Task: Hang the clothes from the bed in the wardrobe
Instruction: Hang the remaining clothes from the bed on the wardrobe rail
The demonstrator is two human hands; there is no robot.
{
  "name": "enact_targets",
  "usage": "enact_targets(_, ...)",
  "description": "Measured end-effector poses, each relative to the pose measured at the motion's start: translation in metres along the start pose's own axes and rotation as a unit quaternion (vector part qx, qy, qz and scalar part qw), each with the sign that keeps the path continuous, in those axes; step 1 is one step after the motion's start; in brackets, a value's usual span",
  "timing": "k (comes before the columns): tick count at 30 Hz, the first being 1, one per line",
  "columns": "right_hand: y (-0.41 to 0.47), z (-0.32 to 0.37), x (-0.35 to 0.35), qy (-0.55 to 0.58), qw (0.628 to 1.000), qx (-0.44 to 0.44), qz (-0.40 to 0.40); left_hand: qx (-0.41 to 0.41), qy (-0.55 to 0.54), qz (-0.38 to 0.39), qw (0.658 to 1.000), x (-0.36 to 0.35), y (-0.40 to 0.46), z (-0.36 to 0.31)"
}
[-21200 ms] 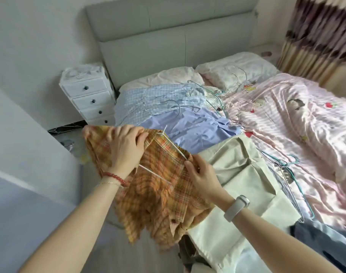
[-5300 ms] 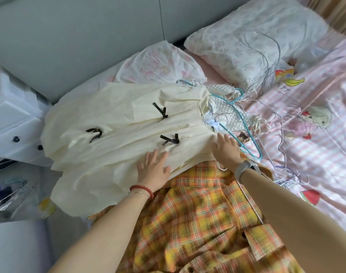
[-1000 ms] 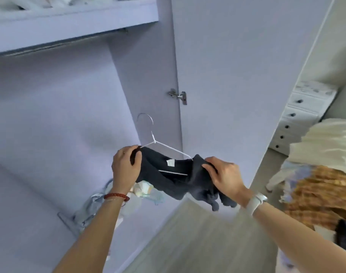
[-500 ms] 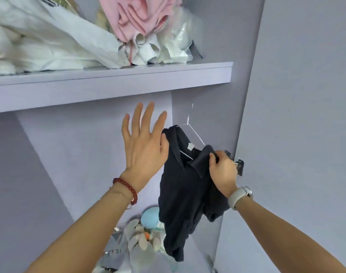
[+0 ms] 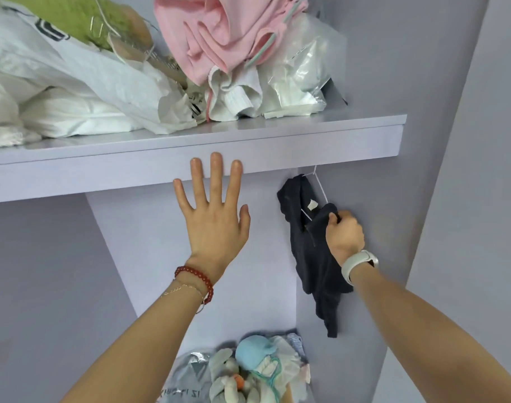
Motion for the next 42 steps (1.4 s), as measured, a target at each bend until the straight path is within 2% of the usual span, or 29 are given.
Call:
enact_targets(4, -0.007, -0.02, -0.002, 0.004, 1.0, -0.011, 0.011, 0.0, -0.004, -0.023, 1.0, -0.002, 0.0, -0.003)
enact_targets(8, -0.016, -0.022, 0.007, -0.005, 1.0, 0.024, 0.013, 0.002, -0.019, -0.024, 1.0, -0.001, 0.001, -0.004)
enact_targets(12, -0.041, -0.015, 0.017, -0.007, 0.997, 0.067, 0.027, 0.018, -0.078, 0.002, 0.997, 0.004, -0.008, -0.006)
enact_targets(16, -0.089, -0.017, 0.04, -0.074, 0.987, 0.143, 0.026, 0.036, -0.164, 0.082, 0.982, 0.004, -0.049, -0.014)
enact_targets(21, -0.172, -0.034, 0.081, -0.185, 0.96, 0.21, -0.012, 0.01, -0.257, 0.243, 0.935, 0.005, -0.127, -0.032)
enact_targets(24, -0.238, -0.054, 0.105, -0.231, 0.959, 0.166, -0.022, -0.023, -0.305, 0.334, 0.892, 0.015, -0.182, -0.04)
enact_targets(26, -0.292, -0.071, 0.12, -0.252, 0.962, 0.107, -0.026, -0.043, -0.345, 0.365, 0.864, 0.028, -0.219, -0.045)
enact_targets(29, -0.381, -0.098, 0.146, -0.285, 0.958, -0.003, -0.022, -0.088, -0.392, 0.407, 0.821, 0.059, -0.277, -0.059)
enact_targets(31, -0.443, -0.115, 0.168, -0.31, 0.946, -0.093, -0.012, -0.152, -0.413, 0.446, 0.78, 0.091, -0.318, -0.074)
enact_targets(33, -0.509, -0.124, 0.194, -0.327, 0.928, -0.176, -0.026, -0.238, -0.418, 0.491, 0.726, 0.127, -0.359, -0.09)
enact_targets(36, -0.604, -0.124, 0.234, -0.343, 0.893, -0.279, -0.084, -0.367, -0.435, 0.505, 0.649, 0.188, -0.415, -0.113)
enact_targets(40, -0.734, -0.11, 0.27, -0.36, 0.819, -0.411, -0.175, -0.478, -0.498, 0.493, 0.529, 0.285, -0.472, -0.131)
enact_targets(42, -0.8, -0.098, 0.276, -0.351, 0.778, -0.478, -0.206, -0.522, -0.537, 0.482, 0.454, 0.338, -0.501, -0.129)
Point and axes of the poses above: each hand's wrist, its own y-axis towards the middle knuckle, its own x-axis out of the back of the hand, z = x × y, the point moved 4 cm from there along y, towards the middle knuckle, and after that the axes turned 7 degrees about x, right-handed, at the moved point
